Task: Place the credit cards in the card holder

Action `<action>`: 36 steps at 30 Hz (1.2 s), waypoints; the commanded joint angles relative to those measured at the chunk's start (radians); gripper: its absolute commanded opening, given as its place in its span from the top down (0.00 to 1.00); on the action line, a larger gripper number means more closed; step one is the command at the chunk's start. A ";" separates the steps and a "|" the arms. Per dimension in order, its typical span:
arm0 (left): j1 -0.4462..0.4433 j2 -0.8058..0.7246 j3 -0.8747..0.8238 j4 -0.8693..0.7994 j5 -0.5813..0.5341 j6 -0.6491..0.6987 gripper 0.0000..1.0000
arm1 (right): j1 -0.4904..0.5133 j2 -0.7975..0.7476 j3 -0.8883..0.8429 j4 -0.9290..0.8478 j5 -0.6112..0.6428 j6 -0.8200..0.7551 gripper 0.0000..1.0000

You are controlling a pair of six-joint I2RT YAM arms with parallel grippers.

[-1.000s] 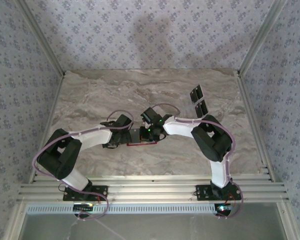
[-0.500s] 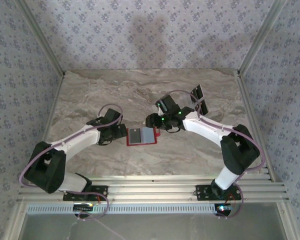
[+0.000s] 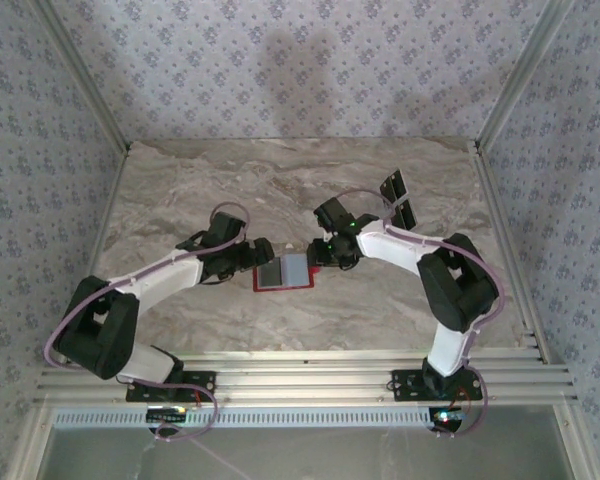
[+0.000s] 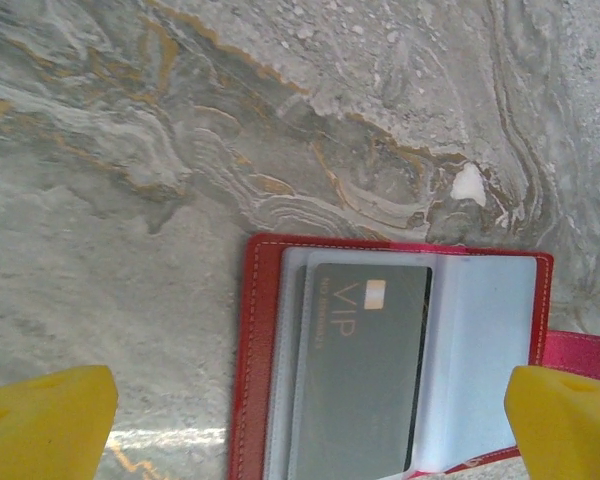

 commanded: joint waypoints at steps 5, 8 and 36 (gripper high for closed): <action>0.005 0.059 -0.014 0.119 0.099 -0.002 0.00 | -0.011 0.016 0.003 0.008 -0.013 -0.010 0.92; 0.000 0.079 -0.018 0.155 0.114 -0.005 0.00 | -0.012 0.013 -0.014 0.022 -0.024 0.001 0.96; -0.032 0.086 -0.019 0.143 0.002 0.033 0.00 | -0.006 0.007 -0.065 0.067 -0.052 0.038 1.00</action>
